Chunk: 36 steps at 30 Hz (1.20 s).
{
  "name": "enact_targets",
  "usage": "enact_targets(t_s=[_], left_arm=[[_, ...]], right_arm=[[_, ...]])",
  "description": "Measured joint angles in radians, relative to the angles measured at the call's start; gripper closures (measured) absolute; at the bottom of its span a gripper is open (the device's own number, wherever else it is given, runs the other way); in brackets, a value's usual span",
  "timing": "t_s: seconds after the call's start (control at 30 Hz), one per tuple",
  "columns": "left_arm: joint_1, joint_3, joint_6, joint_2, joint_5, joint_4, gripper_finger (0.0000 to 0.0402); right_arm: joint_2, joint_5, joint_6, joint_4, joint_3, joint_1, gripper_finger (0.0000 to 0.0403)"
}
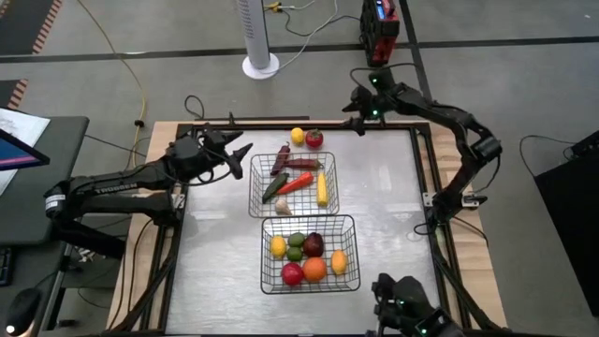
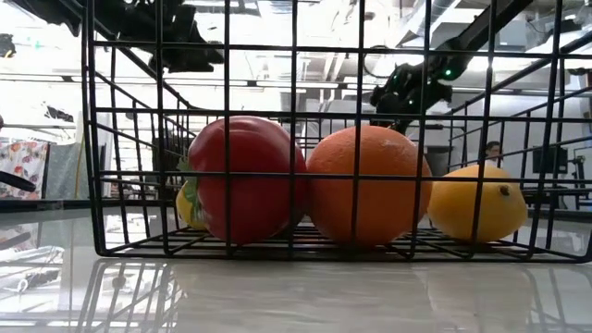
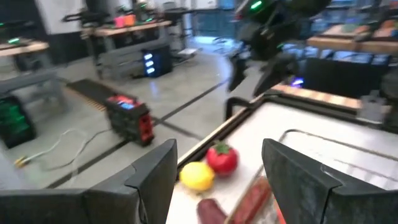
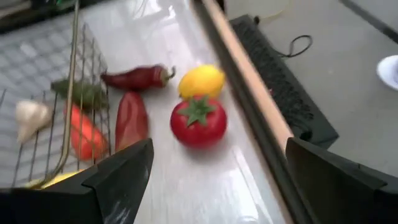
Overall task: Sort produce into baskets
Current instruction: Put the red chili pepper into the top wire basket
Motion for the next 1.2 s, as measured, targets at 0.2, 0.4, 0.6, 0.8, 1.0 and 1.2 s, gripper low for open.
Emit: enact_targets(t_s=[0.2,0.4,0.6,0.8,1.0,1.2], left_arm=[[0.000,0.000,-0.058,0.000,-0.136,-0.008,0.0178],[0.000,0.000,-0.120,0.000,-0.127,-0.004,0.0178],[-0.001,0.000,-0.160,0.000,-0.066,0.018,0.0178],[0.000,0.000,-0.099,0.000,-0.069,0.169,0.0178],[0.000,0.000,0.003,0.000,-0.074,0.223,0.0178],[0.000,0.000,0.045,-0.002,-0.099,0.221,0.0178]], right_arm=[[0.025,0.023,0.112,0.042,-0.010,-0.040,0.0010],[0.060,0.057,0.216,0.110,-0.109,-0.059,0.0010],[0.060,0.057,0.333,0.117,-0.134,-0.072,0.0010],[0.060,0.209,0.409,-0.090,-0.040,-0.043,0.0010],[0.060,0.466,0.426,-0.312,0.128,0.068,0.0010],[0.093,0.307,0.408,-0.432,0.279,0.072,0.0010]])
